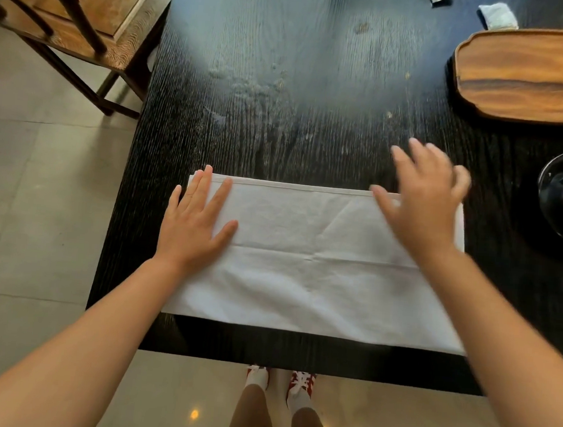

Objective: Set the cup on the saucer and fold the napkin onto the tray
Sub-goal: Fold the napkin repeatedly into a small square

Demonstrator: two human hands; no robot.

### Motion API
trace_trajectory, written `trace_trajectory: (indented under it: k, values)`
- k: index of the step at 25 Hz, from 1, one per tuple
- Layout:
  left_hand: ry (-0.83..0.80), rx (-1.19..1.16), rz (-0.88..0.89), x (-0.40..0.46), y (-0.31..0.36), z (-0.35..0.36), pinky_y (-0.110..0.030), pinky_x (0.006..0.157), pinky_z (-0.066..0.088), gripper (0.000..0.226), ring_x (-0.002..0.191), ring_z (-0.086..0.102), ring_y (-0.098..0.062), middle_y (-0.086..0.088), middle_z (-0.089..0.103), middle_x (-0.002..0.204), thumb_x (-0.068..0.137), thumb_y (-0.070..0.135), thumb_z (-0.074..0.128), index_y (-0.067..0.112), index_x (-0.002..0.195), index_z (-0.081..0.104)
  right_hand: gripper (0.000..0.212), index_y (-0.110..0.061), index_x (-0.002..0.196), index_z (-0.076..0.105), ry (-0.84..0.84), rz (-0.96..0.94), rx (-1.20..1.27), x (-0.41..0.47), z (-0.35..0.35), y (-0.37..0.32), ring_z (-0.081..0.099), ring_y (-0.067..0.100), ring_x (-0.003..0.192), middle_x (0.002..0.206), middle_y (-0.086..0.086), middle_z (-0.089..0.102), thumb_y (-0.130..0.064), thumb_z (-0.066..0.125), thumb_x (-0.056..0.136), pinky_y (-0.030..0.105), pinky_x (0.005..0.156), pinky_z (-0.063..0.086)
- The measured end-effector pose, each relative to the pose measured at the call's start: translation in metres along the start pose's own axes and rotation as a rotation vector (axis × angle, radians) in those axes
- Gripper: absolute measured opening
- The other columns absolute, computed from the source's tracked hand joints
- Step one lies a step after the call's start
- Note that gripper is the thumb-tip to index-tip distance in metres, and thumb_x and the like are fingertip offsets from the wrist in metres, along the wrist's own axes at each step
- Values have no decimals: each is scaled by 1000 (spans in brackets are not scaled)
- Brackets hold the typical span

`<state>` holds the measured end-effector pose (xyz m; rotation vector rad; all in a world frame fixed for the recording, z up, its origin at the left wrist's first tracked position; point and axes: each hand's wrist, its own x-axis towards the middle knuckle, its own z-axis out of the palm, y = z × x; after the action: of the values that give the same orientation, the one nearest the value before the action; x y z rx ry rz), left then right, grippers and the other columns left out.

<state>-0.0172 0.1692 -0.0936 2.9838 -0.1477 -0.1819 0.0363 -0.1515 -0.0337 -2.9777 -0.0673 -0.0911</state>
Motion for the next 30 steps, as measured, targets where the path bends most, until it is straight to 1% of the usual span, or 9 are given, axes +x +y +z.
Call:
trace_trajectory:
  k: [1,4,6,9,12,15,20,26,30]
  values:
    - [2,-1,-4,0,-1,0,-48,116,7,71,146,5,-23,-12,7,158,86,57,22,26,148,14,60,-18,138,39,7,-27,55,-11,9,-29,26,30,140,150,12,34,-39,51,84,57,109,11]
    - [5,16,1,-1,0,0,-50,116,7,72,146,7,-25,-13,8,158,85,58,22,25,148,15,66,-20,148,9,-224,-120,124,-43,43,-98,-4,20,146,159,2,1,-44,35,92,54,113,-7]
    - [7,24,14,0,-1,1,-50,116,6,72,146,6,-24,-12,7,158,85,58,22,26,148,13,67,-20,148,-1,-286,-100,51,-51,57,-80,-10,14,145,159,-1,-7,-46,28,94,49,113,-11]
    - [2,22,22,1,-3,2,-50,116,5,70,146,4,-23,-12,6,159,86,58,22,27,149,11,66,-15,148,-1,-182,46,-27,-61,45,7,-4,14,145,159,2,-1,-45,20,93,47,116,-5]
    - [3,37,16,0,-3,1,-49,117,4,70,146,2,-22,-11,4,159,87,58,21,28,149,9,63,-10,147,0,-207,200,-113,-72,14,76,0,17,146,159,7,3,-41,14,94,54,117,6]
    - [-2,43,13,1,-2,1,-48,116,4,70,146,3,-23,-12,5,159,87,58,20,27,149,9,66,-11,147,-3,-155,275,-85,-77,1,38,-5,19,145,159,6,-5,-47,11,94,56,116,-3]
    - [7,42,15,0,-5,2,-50,116,4,70,146,4,-23,-12,6,159,87,58,22,27,149,12,64,-25,144,-18,-309,-62,67,-131,37,-76,-27,13,139,156,-3,-18,-49,12,93,45,111,-21]
    - [-33,16,-4,1,1,-7,-52,115,-1,71,146,3,-22,-12,4,159,85,56,18,24,149,15,65,-22,144,-16,-306,68,-114,-153,25,39,-18,16,142,156,1,-14,-48,7,90,40,116,-9]
    - [83,-33,-220,-15,55,-12,-59,111,-7,66,146,4,-23,-11,7,158,89,51,15,22,148,17,66,-19,147,-9,-313,63,-141,-152,27,39,-14,17,143,155,3,-13,-47,8,89,40,117,-4]
